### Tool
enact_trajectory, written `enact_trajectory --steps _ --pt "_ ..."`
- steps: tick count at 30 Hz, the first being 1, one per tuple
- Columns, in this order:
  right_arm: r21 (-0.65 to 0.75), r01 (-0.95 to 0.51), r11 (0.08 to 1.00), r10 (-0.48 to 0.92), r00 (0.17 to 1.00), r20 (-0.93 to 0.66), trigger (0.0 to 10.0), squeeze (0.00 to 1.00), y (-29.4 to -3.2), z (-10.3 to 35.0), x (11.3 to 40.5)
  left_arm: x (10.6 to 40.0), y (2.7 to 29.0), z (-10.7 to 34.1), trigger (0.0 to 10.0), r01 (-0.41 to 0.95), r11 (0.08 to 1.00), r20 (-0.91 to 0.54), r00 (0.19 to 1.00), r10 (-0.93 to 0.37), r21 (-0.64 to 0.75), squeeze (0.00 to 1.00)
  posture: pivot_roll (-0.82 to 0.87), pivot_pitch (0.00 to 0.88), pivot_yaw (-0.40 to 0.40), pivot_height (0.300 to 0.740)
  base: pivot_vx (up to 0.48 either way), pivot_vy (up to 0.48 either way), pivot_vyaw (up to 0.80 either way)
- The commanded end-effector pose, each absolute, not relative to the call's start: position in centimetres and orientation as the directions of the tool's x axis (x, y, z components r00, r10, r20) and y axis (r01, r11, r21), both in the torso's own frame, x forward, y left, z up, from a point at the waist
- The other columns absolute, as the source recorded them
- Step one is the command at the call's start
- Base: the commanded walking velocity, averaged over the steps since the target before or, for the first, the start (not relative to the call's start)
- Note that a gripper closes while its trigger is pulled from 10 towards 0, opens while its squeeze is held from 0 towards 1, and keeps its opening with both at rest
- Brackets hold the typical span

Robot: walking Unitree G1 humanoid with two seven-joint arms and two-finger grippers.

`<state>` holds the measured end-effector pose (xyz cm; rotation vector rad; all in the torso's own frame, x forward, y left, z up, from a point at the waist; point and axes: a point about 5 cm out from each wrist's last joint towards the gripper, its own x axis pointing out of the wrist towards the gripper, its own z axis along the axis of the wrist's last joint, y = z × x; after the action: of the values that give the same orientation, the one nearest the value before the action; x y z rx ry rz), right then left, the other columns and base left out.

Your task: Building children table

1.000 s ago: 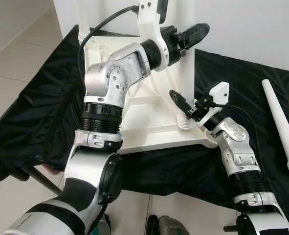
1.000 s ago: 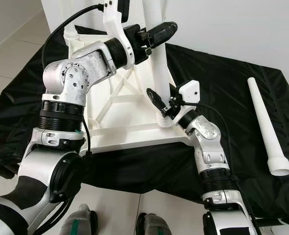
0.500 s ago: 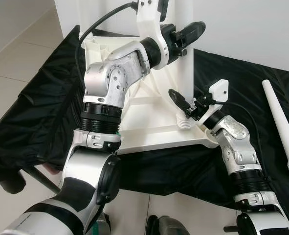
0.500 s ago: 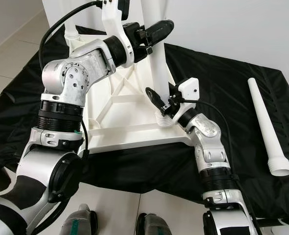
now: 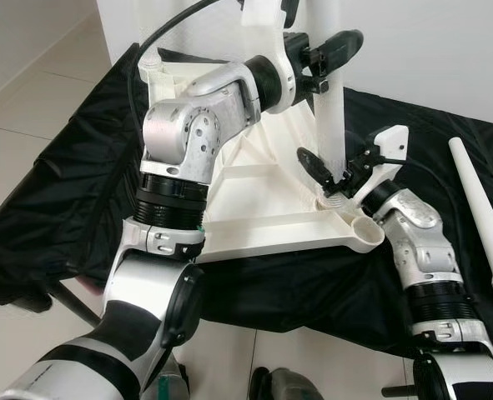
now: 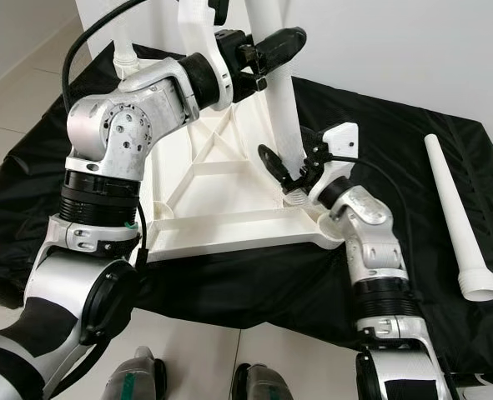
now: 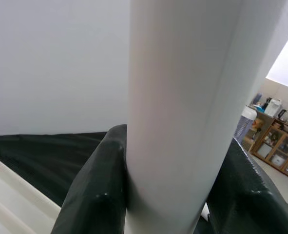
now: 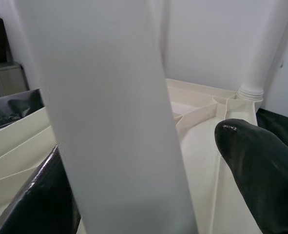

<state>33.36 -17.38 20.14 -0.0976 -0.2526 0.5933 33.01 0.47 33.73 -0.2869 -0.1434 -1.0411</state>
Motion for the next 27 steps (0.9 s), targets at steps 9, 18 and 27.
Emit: enact_trajectory --steps 9,18,27 --pt "-0.219 -0.443 0.87 0.488 0.838 0.244 10.0 0.0 -17.3 21.5 34.0 32.8 -0.1 34.8 10.0 0.838 0.54 0.255 0.54 -0.802 -0.077 0.0 0.03 0.012 -0.1 0.74 0.0 0.0 0.0" --pt "-0.302 -0.296 0.906 0.38 0.884 0.273 10.0 0.0 -15.1 21.8 34.7 33.4 0.2 35.5 10.0 0.694 0.719 0.278 0.682 -0.677 0.048 0.0 0.03 0.026 -0.102 0.74 0.0 0.0 0.0" --pt "-0.299 -0.077 0.951 0.17 0.939 0.299 10.0 0.0 -14.2 21.8 35.6 33.6 0.3 36.0 10.0 0.602 0.791 0.299 0.74 -0.603 0.107 0.0 0.04 0.035 -0.105 0.74 0.0 0.0 0.0"
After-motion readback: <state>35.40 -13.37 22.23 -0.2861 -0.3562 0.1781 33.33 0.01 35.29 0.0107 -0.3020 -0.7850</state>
